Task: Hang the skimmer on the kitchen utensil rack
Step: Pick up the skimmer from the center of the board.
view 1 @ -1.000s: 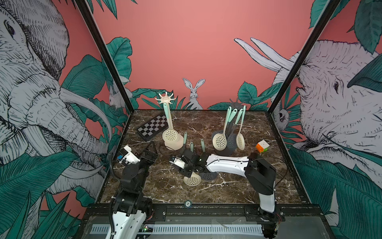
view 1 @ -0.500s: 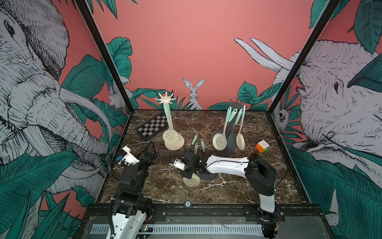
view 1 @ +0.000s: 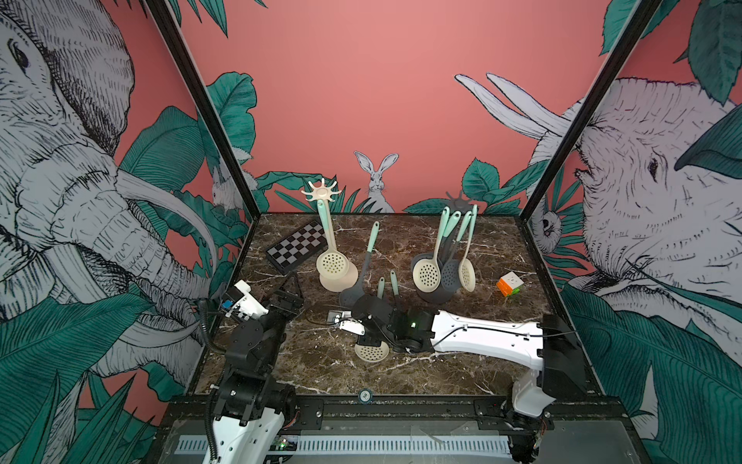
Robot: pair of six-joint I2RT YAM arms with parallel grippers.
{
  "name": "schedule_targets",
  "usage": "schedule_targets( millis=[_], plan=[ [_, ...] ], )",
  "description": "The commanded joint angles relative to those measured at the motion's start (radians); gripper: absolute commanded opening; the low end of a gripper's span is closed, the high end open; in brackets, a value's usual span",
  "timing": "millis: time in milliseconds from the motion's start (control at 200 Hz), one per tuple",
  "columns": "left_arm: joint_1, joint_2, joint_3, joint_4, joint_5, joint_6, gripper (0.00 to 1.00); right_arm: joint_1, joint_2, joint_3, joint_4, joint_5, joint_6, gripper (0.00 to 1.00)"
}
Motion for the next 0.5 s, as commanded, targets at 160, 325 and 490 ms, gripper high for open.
schedule_targets(
  millis=[160,325,490],
  plan=[
    [0.006,0.195,0.243,0.011,0.235,0.216,0.86,0.119,-0.051,-0.064,0.143,0.409,-0.267,0.0],
    [0.006,0.374,0.415,0.002,0.498,0.306,0.83,0.173,-0.068,-0.079,0.299,0.505,-0.436,0.0],
    [0.007,0.481,0.482,0.06,0.679,0.303,0.79,0.205,-0.051,-0.121,0.513,0.59,-0.606,0.0]
  ],
)
